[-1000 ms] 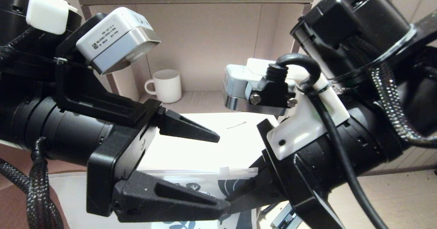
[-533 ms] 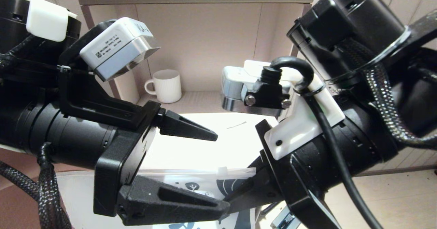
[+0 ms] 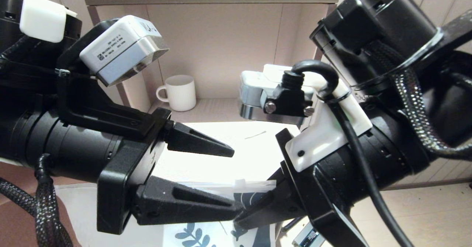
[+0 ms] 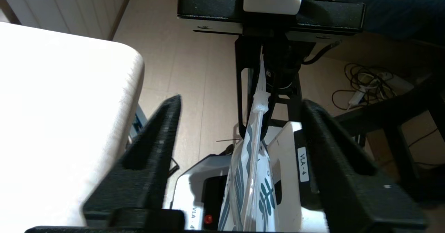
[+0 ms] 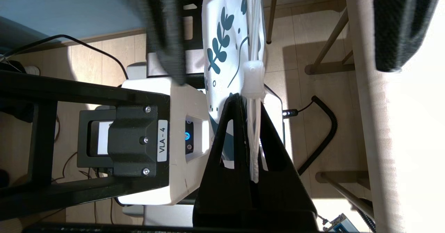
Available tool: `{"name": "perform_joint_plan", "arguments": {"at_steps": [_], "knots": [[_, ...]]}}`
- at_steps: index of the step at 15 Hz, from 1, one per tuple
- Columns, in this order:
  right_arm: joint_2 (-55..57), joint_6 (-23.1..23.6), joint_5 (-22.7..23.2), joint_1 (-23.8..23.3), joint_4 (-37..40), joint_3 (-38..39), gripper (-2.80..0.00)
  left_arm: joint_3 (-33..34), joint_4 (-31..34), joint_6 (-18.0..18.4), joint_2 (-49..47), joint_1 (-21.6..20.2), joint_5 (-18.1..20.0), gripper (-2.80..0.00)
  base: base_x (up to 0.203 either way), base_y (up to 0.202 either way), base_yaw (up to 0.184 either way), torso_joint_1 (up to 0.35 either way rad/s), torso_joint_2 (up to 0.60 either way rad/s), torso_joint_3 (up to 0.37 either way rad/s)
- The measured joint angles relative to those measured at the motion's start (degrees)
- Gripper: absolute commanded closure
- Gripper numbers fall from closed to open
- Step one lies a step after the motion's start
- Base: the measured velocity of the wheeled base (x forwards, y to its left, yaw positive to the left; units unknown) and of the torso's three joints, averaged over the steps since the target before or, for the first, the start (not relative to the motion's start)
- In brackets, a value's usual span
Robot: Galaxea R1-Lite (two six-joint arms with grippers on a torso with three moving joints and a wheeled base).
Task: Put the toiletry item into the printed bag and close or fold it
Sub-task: Open the storage bag
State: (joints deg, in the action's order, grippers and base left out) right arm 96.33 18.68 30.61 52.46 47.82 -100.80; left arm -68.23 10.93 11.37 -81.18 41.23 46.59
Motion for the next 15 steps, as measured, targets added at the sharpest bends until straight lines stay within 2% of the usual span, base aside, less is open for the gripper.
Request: {"name": "perform_joint_plan", "arguments": {"at_steps": [15], "knots": [[-0.73,0.24,-0.13,-0.37,-0.09,0.47,0.00,1.39,0.01,0.09,0.69,0.13,0.08,0.00,0.000,0.000,0.000,0.000,0.00,0.000]]}}
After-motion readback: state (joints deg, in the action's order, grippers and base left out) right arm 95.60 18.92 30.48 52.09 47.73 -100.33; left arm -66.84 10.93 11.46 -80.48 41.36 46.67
